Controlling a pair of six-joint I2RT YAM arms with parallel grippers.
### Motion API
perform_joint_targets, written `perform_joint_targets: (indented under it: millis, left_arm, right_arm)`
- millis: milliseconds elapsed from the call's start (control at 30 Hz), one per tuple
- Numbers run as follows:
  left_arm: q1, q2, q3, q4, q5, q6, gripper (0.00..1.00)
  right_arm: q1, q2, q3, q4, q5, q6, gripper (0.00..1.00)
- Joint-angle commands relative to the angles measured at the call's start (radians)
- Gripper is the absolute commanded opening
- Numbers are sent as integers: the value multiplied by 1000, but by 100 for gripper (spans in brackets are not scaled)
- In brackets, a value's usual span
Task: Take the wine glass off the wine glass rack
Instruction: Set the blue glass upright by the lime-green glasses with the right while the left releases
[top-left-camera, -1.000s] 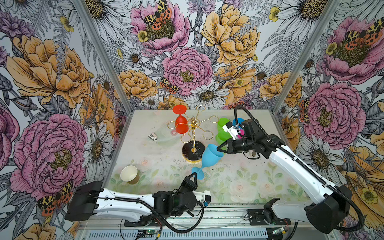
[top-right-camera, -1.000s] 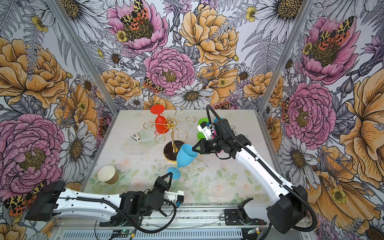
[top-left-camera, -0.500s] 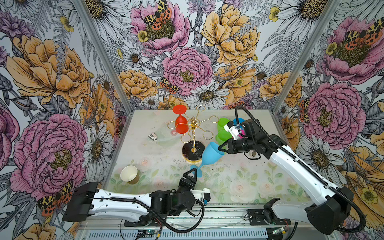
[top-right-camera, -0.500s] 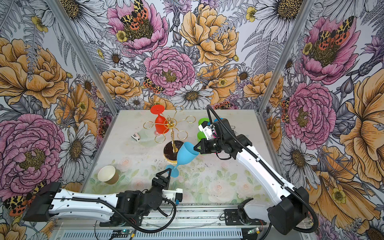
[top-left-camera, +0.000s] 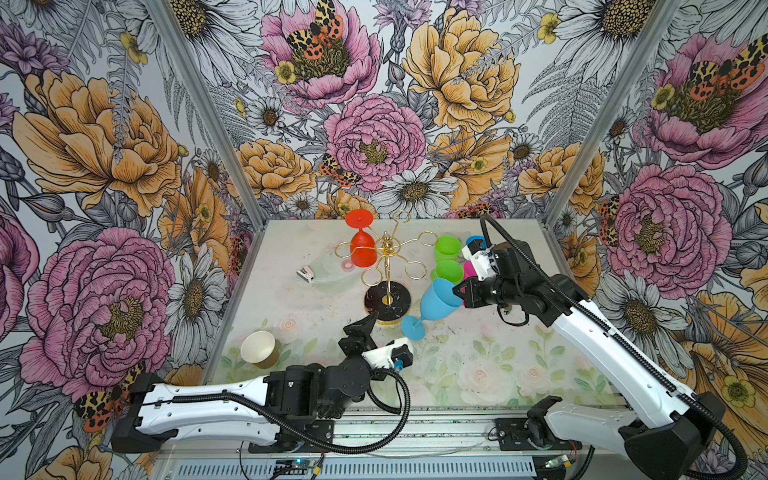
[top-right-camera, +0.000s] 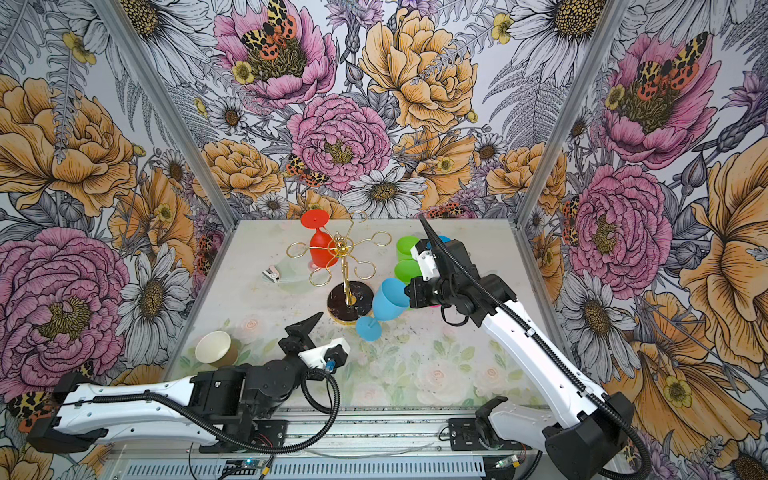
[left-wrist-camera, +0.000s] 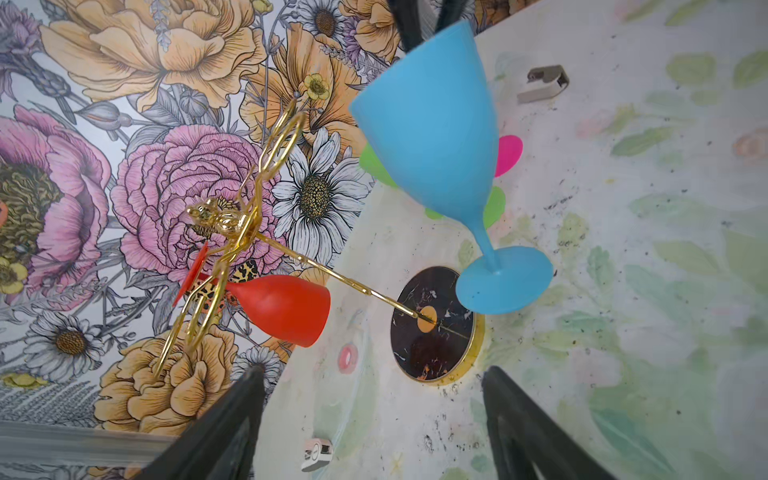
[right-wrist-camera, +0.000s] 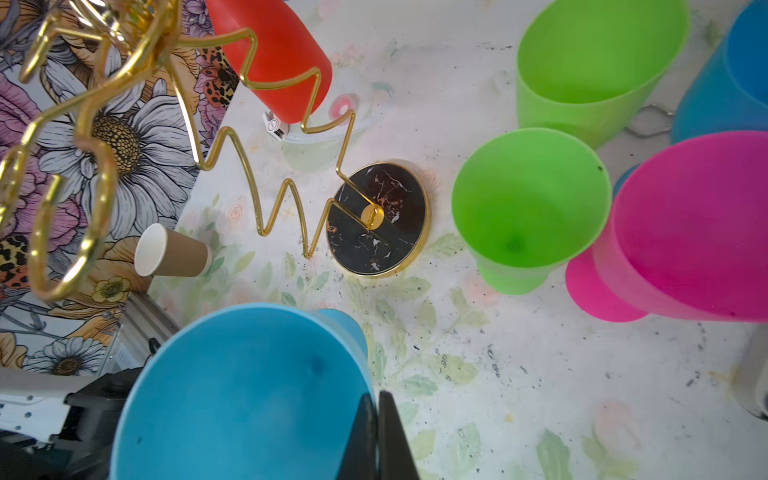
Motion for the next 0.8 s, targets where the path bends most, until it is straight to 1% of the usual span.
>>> perform_joint_targets:
  millis: [0,67,133,267,433,633,667,700,767]
  left_arm:
    - [61,-64,48,-88,108,-237,85]
    - [115,-103,60,-103,171,-303,85]
    - [205,-135,70,-121,237,-364,85]
    - [340,-174,82,-148,311,-448,86]
    - [482,-138,128,-215,395,-539,85]
    - [619,-103,156,-236,482,-626,86]
    - [645,-101,160,-241,510,-641,85]
    - [676,-98,163,-246,547,-656,88]
    - [734,-92,169,-259,645,-670,88]
  right_arm:
    - [36,-14,14,-36,168,-46,0]
    - [58,-10,11,-46,230,-55,0]
    - [76,-4,4,-50,284,-64,0]
    - [104,16,-11,-53,366,-76,0]
    - [119,57,-21,-51,409,-91,0]
    - [122,98,-23,-48,450,-102,0]
    - [122,104,-23,-47,456,-104,0]
    - [122,110,-24,-46,463,-104,0]
    - [123,117,-28,-39,473,-105,0]
